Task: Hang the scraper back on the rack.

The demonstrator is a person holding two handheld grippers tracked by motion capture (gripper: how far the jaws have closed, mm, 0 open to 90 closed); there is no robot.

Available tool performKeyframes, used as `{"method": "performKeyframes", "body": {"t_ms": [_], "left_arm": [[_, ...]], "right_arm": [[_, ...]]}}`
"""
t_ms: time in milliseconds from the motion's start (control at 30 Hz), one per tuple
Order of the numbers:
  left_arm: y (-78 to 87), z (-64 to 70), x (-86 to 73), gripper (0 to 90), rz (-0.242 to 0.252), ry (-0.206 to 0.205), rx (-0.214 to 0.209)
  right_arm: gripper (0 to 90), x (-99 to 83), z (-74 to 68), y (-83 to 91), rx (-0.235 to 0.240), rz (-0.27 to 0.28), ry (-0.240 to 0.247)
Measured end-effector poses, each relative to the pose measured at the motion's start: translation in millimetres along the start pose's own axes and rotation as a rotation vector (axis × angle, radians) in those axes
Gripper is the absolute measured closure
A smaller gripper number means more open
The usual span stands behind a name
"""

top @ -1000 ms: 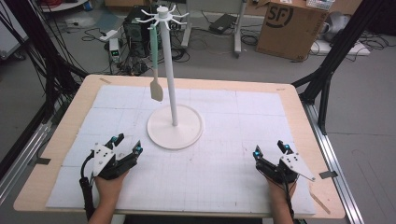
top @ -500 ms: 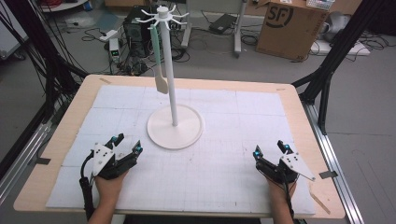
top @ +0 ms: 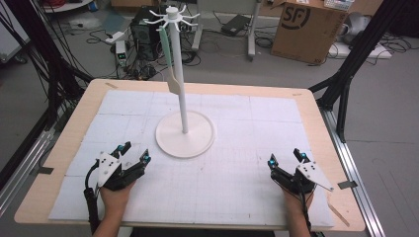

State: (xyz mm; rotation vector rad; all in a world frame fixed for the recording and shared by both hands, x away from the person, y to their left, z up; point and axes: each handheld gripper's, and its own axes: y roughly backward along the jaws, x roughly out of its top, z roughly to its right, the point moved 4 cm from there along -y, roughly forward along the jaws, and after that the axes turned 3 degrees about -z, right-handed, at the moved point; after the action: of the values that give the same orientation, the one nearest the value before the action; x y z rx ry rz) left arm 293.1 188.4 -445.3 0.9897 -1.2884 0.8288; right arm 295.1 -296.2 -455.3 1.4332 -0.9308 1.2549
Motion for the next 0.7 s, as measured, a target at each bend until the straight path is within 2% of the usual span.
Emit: {"method": "performKeyframes", "body": {"t_ms": [167, 700], "left_arm": [[-1.0, -1.5, -0.1, 33.0, 0.004, 0.014, 0.0], [-1.0, -0.2, -0.1, 33.1, 0.005, 0.004, 0.004]], "right_arm": [[15.4, 0.2, 0.5, -1.0, 0.002, -0.001, -0.001], [15.4, 0.1, -0.7, -0.6, 0.004, -0.002, -0.005]]}}
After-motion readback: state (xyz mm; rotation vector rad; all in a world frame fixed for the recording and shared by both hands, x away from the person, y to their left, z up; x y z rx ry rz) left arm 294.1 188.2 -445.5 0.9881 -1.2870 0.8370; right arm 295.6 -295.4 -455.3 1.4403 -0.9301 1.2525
